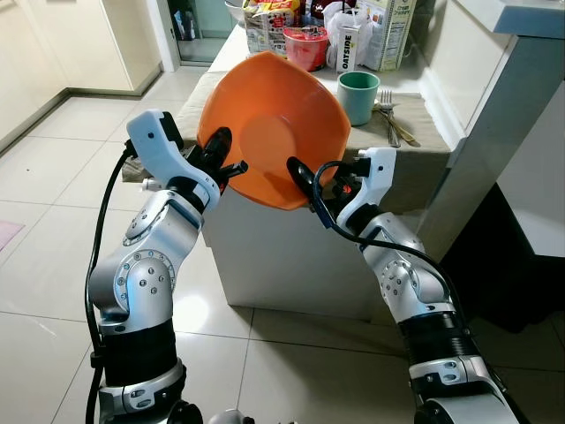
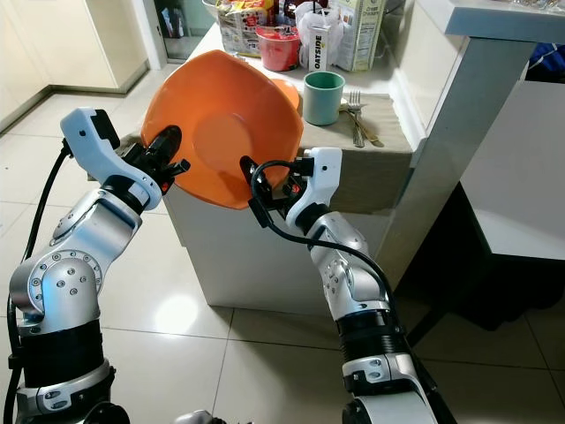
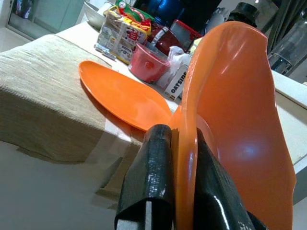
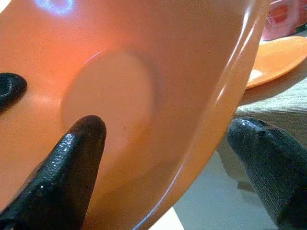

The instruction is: Setting the table

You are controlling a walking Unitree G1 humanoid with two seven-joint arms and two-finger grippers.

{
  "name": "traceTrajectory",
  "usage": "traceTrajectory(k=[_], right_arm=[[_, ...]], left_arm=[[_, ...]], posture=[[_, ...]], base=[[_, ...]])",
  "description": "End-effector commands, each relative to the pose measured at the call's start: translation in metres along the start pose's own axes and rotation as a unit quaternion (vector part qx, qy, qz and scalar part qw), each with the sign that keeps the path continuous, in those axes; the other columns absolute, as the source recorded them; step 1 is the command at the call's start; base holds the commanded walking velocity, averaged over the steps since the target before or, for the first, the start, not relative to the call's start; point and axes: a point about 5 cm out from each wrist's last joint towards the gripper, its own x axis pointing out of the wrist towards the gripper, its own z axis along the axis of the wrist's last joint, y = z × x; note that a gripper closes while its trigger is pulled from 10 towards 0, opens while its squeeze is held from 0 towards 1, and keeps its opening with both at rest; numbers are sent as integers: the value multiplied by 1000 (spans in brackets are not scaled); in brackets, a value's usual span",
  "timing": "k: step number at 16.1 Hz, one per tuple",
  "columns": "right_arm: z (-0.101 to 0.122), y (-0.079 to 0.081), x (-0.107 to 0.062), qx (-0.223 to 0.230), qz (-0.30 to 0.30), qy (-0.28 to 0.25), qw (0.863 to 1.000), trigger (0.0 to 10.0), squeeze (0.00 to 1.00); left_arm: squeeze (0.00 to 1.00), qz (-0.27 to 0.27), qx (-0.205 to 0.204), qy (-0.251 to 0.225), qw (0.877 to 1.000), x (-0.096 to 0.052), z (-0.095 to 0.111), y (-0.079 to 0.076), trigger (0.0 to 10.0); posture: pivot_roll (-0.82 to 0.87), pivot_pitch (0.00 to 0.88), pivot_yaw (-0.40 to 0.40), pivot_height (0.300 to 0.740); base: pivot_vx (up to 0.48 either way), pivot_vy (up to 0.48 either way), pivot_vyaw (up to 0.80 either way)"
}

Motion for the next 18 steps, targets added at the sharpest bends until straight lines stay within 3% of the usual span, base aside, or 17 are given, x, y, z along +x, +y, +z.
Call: traceTrajectory(k=[1, 5, 10, 18], right_arm=[[0, -3, 3, -8, -8, 5, 1000, 10000, 0], [0, -3, -3, -18, -6, 14, 1000, 10000, 0], [11, -11, -51, -71, -13, 37, 997, 10000, 0], [5, -11, -86, -70, -36, 75, 994, 10000, 0]], left_arm=[[0, -33, 3, -26, 999, -3, 11, -14, 0], [0, -39, 6, -20, 999, -9, 9, -15, 0], [0, -46, -3, -6, 999, -15, 2, -18, 0], [0, -82, -21, 20, 996, -22, -7, -29, 0]], posture=[[-83, 0, 27, 740], [-79, 0, 23, 740], [-111, 0, 21, 740], [-150, 0, 28, 740]], base=[[0, 0, 0], [0, 0, 0], [0, 0, 0], [0, 0, 0]])
